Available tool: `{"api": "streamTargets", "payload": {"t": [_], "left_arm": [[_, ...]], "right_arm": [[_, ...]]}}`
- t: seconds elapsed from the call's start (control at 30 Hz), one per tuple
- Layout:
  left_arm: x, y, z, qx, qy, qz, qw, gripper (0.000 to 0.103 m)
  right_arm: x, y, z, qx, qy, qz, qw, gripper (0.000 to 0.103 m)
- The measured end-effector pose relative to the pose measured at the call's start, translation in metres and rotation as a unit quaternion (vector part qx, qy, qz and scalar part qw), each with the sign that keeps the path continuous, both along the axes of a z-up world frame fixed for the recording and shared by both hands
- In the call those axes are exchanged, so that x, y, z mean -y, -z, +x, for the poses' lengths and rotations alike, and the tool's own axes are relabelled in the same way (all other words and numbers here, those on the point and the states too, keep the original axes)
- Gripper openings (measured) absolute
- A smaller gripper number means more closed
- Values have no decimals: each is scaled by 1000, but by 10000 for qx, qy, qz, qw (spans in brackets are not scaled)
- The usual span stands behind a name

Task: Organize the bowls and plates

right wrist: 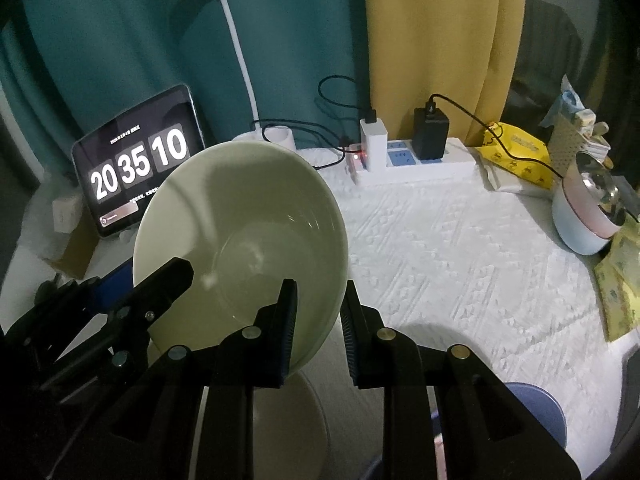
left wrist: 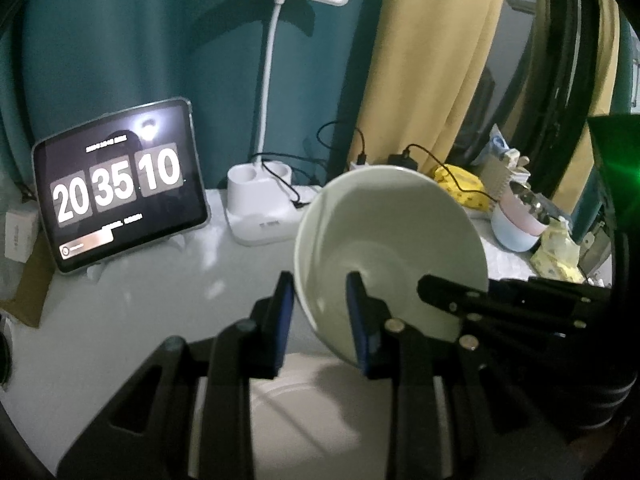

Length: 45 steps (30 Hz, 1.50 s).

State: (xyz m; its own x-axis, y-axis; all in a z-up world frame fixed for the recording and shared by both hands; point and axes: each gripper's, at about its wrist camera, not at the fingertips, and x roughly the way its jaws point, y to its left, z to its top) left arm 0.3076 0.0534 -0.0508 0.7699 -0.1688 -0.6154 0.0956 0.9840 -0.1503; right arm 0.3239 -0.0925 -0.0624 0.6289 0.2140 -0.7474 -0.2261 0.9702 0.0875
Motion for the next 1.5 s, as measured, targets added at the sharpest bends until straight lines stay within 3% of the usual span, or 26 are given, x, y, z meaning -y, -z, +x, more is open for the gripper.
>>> {"api": "streamTargets", "payload": {"t": [0.83, 1.5], "left_arm": [[49, -28, -49, 351, 183, 145, 9991, 27], [98, -25, -88, 399, 473, 259, 9977, 27]], "right_arm": [[44, -28, -52, 399, 216, 259, 9986, 23], [98, -25, -99, 491, 493, 377, 9969, 23]]}}
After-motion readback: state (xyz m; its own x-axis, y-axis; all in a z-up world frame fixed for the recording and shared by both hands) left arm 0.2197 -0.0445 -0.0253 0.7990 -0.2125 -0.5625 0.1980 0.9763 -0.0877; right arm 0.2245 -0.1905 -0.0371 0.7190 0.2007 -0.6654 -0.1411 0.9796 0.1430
